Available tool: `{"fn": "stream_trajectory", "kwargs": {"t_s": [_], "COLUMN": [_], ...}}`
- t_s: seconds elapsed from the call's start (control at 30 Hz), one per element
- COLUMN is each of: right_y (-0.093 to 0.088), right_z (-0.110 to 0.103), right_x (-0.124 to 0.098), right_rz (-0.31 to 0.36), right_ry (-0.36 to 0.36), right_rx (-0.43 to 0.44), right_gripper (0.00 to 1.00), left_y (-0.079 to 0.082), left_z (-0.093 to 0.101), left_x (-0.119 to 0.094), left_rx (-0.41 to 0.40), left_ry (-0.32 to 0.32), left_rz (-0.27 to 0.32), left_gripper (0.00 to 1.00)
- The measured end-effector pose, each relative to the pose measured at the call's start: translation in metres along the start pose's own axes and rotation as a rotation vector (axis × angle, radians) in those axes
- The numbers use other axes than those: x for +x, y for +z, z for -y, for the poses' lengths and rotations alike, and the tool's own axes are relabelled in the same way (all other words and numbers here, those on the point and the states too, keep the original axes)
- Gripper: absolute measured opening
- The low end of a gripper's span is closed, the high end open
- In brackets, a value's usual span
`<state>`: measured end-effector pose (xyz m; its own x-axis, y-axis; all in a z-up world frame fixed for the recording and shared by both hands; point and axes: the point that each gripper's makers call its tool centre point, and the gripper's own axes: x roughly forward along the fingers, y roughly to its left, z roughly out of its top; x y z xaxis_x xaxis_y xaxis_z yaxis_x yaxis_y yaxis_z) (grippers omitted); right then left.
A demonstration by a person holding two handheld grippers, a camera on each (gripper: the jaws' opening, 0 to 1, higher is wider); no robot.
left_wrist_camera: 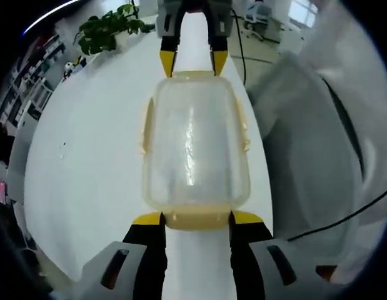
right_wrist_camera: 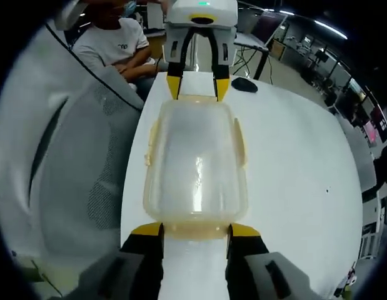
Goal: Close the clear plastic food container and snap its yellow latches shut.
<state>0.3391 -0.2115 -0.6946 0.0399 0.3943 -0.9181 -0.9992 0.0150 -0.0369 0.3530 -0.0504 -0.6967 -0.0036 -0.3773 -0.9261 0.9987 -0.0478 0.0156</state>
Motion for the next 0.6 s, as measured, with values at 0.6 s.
{"fn": "stream_trajectory", "kwargs": {"t_s": [0.6], "right_y": [-0.040], "right_z": [0.003], "right_x": [0.002], "right_rz": [-0.033], "right_ry": [0.004], "right_rx": [-0.002], "right_gripper": [0.36], "left_y": [0.025], "left_z": [-0.003], "left_x": [0.034], "left_rx": [0.006], "left_ry": [0.006], "left_rz": [-0.010], "left_gripper": [0.36]}}
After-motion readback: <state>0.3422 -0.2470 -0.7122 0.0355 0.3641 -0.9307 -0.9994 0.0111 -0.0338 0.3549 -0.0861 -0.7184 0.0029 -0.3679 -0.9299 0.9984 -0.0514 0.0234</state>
